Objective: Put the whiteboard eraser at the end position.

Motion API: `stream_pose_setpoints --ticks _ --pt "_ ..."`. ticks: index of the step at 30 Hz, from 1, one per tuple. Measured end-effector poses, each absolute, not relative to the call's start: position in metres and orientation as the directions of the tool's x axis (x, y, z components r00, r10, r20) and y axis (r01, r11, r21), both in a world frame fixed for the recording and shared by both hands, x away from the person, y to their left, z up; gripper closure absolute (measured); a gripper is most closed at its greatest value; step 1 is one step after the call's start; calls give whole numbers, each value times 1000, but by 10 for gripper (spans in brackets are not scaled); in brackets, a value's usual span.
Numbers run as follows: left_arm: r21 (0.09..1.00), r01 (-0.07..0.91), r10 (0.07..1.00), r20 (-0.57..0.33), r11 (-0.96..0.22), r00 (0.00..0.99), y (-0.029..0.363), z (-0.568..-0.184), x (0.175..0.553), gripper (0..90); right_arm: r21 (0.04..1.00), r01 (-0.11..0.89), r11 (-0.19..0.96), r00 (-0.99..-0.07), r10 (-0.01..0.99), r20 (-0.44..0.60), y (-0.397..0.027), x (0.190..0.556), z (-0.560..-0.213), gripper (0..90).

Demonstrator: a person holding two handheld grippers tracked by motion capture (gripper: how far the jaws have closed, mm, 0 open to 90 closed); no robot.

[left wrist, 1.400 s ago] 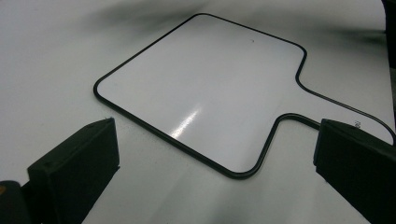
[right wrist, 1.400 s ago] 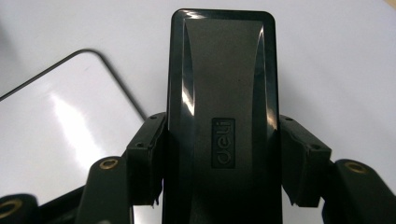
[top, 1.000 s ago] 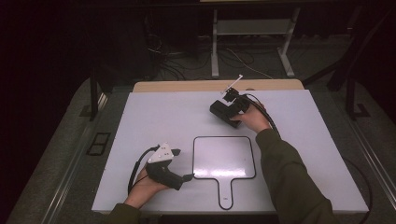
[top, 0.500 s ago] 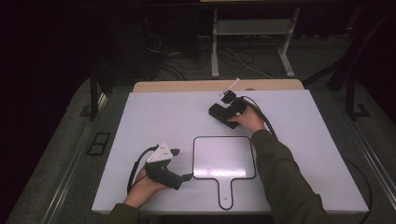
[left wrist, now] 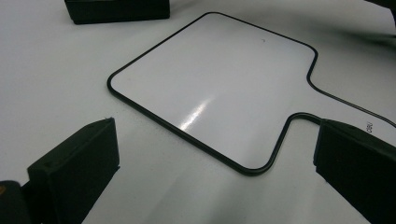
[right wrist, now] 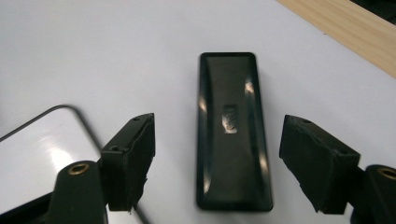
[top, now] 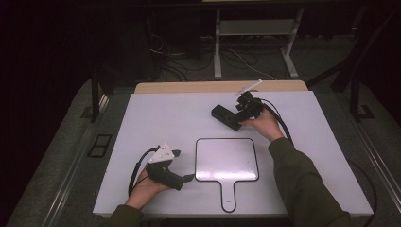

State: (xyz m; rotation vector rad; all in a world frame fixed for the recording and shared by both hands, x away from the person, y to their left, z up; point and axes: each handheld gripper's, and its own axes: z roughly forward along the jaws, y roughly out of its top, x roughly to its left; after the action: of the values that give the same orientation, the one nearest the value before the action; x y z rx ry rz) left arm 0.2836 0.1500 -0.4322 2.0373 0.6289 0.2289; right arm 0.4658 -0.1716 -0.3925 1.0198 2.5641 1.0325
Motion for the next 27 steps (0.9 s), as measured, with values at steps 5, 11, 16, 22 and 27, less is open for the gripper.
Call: stream_pose_setpoints --ticks 5,11,16,22,27 --pt "847 340 517 -92 -409 851 150 -432 284 0 694 508 510 -741 669 51 -184 442 -394 218" --pt "847 340 518 -92 -408 850 150 -433 283 0 740 468 483 -734 679 22 -200 412 -397 199" --pt "844 339 516 -89 -415 852 150 -433 282 0 764 477 434 -732 678 73 -213 389 -398 209" --pt "846 340 517 -91 -410 851 151 -433 282 0 775 458 435 -739 671 61 -226 364 -404 192" --pt "843 342 516 -90 -416 852 151 -434 282 0 802 459 381 -721 687 86 -241 346 -404 186"
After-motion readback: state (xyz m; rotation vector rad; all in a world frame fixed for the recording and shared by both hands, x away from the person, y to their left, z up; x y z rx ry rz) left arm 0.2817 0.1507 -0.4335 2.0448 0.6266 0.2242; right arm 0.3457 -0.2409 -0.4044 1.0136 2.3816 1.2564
